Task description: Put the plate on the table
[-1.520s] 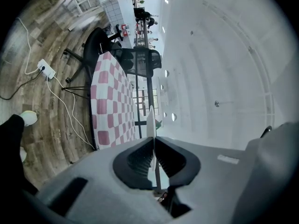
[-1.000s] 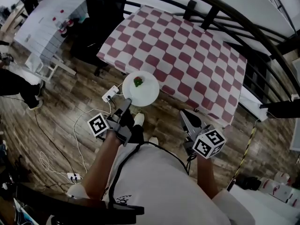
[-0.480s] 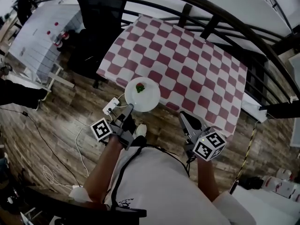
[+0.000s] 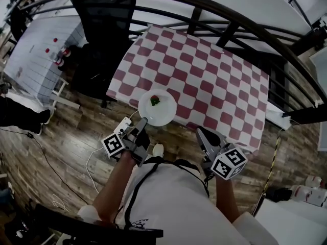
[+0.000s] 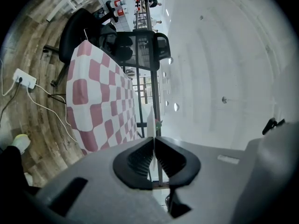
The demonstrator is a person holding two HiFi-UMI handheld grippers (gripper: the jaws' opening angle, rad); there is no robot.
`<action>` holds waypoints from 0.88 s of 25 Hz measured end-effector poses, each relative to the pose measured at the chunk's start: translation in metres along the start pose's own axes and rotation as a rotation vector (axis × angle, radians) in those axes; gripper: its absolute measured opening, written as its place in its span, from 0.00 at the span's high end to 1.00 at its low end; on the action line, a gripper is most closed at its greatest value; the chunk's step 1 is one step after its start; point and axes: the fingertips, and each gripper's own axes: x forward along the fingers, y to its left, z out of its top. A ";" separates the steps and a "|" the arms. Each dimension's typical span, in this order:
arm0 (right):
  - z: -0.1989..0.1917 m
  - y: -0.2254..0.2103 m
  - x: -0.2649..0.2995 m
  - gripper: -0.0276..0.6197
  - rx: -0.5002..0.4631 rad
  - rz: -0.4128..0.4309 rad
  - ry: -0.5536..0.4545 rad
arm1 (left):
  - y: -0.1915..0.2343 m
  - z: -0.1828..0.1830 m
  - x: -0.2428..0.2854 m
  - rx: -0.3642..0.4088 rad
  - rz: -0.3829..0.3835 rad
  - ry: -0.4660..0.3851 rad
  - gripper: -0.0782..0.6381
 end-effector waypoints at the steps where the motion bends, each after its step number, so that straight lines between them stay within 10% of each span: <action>1: 0.000 0.001 0.002 0.94 0.001 -0.006 -0.004 | 0.001 0.003 0.002 0.000 -0.002 0.006 0.86; 22: -0.005 -0.007 0.010 0.94 0.033 -0.030 0.009 | 0.016 0.000 0.025 -0.004 0.004 0.056 0.86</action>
